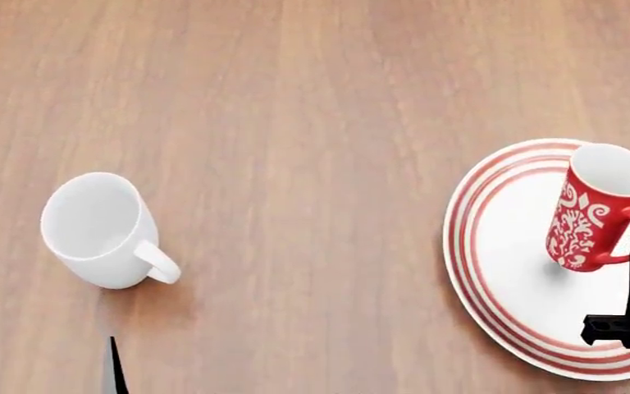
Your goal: Pick up the red mug and put it on the plate
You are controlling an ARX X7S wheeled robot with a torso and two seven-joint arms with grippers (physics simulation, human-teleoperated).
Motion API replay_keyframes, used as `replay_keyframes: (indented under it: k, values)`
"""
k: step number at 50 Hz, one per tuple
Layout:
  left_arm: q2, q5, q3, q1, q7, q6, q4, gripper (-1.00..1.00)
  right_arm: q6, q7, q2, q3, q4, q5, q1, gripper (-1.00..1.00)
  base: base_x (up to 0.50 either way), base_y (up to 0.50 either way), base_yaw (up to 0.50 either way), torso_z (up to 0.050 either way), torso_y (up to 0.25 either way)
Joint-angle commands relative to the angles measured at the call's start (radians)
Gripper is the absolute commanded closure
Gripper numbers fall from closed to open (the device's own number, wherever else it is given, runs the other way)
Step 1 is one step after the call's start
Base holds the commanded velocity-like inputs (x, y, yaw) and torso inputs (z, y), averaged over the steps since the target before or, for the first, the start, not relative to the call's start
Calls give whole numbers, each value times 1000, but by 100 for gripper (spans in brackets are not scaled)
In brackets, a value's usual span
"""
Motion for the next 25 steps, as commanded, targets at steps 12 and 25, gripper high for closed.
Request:
replay_keyframes:
  k: [12, 25]
  values:
    - [1, -19, 9, -6, 4, 29, -15, -100, -15, -1, 10, 19, -33, 3, -20, 100, 0, 0, 0, 0, 0]
    - [0, -21, 12, -8, 4, 36, -19, -100, -42, -30, -18, 1, 17, -31, -10, 100, 0, 0, 0, 0, 0]
